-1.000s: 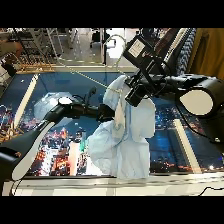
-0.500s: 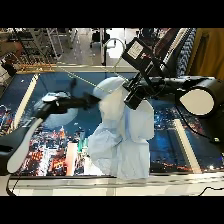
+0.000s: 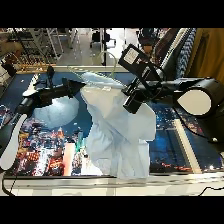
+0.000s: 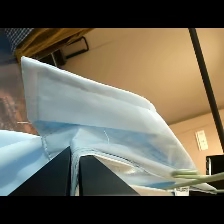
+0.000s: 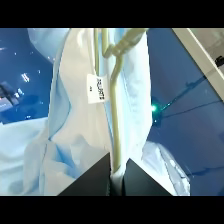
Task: Fold the clothes and pants, and hang the long-sleeved shirts on hangers.
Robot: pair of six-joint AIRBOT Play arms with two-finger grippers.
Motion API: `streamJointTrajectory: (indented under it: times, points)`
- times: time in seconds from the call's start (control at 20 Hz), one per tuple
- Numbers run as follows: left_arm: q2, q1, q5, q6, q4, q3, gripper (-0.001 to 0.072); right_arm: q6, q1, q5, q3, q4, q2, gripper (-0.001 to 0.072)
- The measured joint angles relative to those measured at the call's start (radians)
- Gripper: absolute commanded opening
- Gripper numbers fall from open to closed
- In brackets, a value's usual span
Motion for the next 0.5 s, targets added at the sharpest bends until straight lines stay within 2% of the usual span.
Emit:
streamJointTrajectory:
  times: [0.5]
  points:
    - [0.000, 0.046, -0.099, 0.000, -0.028, 0.014, 0.0013, -0.011, 0.000, 0.085, 0.001, -0.083, 0.000, 0.0023]
